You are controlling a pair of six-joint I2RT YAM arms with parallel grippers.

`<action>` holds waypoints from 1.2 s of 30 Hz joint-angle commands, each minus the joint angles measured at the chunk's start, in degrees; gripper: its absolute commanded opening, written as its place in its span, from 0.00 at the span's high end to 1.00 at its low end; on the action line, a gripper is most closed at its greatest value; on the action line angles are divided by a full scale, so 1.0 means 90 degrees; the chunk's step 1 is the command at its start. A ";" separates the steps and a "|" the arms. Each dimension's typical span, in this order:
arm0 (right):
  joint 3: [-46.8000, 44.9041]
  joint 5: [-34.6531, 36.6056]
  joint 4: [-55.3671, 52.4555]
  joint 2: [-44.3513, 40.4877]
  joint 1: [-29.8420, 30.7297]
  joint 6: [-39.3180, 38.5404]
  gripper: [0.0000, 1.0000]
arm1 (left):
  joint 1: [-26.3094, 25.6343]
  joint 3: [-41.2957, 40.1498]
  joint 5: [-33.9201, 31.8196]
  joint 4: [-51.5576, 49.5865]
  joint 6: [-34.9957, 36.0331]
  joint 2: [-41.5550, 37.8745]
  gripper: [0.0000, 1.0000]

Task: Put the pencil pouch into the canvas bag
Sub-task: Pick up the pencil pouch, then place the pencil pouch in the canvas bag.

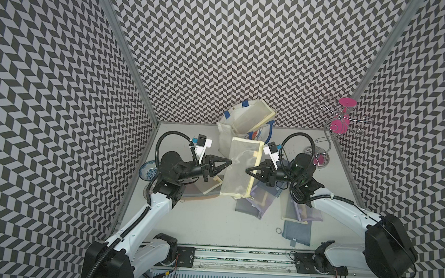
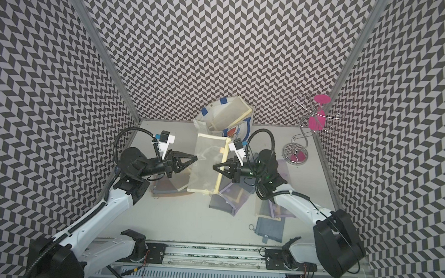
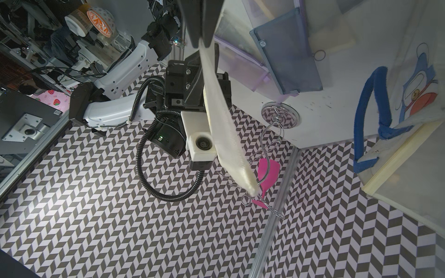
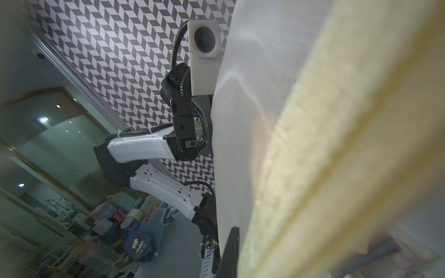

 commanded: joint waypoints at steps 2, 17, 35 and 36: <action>0.0448 0.1030 -0.0428 -0.0027 -0.0055 -0.0135 1.00 | 0.0180 0.0074 -0.1191 -0.0727 0.0449 -0.0037 0.55; 0.4898 0.4753 -0.1701 0.2483 -0.0954 0.0113 1.00 | 0.0567 -0.0257 -0.3755 -0.2303 0.1046 -0.0641 0.08; 0.7422 0.5273 -0.2500 0.5351 -0.1070 -0.0045 1.00 | 0.0589 -0.0335 -0.4005 -0.2340 0.1164 -0.0559 0.09; 0.7226 0.5275 -0.2429 0.5288 -0.1069 -0.0038 1.00 | 0.0589 -0.0351 -0.4010 -0.2314 0.1163 -0.0544 0.09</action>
